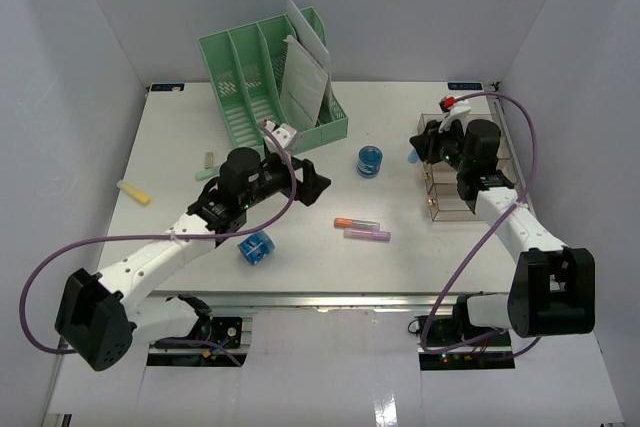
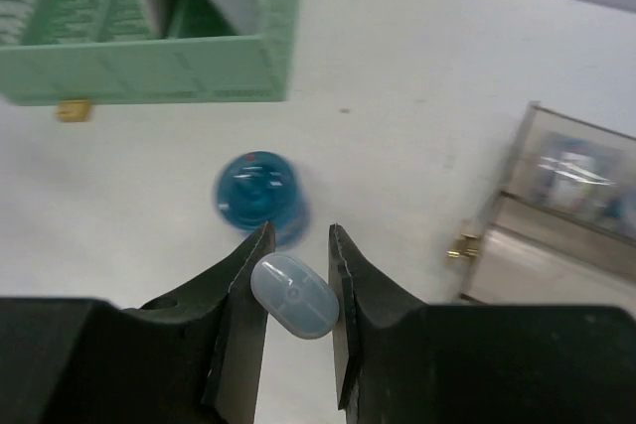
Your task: Organize the desk
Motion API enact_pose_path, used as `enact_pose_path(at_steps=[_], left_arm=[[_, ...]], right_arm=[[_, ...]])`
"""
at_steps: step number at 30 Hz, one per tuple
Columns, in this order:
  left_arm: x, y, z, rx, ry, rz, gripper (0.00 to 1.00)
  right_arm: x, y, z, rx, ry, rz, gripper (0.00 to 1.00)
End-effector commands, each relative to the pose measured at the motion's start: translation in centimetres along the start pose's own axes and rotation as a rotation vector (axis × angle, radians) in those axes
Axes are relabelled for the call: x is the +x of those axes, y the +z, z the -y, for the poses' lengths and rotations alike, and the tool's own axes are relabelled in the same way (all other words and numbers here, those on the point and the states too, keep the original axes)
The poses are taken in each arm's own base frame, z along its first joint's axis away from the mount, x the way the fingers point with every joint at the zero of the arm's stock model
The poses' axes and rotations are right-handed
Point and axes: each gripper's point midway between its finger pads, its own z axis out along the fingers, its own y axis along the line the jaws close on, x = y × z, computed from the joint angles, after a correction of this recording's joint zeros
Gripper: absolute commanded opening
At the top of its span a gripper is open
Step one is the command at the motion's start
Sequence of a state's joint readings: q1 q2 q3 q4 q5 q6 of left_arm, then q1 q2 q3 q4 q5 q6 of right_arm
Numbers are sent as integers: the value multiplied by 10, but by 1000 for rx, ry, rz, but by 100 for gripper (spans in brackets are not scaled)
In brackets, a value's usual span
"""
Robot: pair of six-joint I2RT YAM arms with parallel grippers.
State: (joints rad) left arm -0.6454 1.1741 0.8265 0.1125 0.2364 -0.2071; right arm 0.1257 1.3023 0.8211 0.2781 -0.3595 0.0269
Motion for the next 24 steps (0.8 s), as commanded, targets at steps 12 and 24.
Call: enact_pose_path(at_steps=[12,24], left_arm=[[45,-65,-102,-516,221,-206,98],[30,-78,-150,-556,-109,-117,98]], right_arm=[[-11,21,170,572,-545,-60,11],[16,38,183,551,-630,-128,93]])
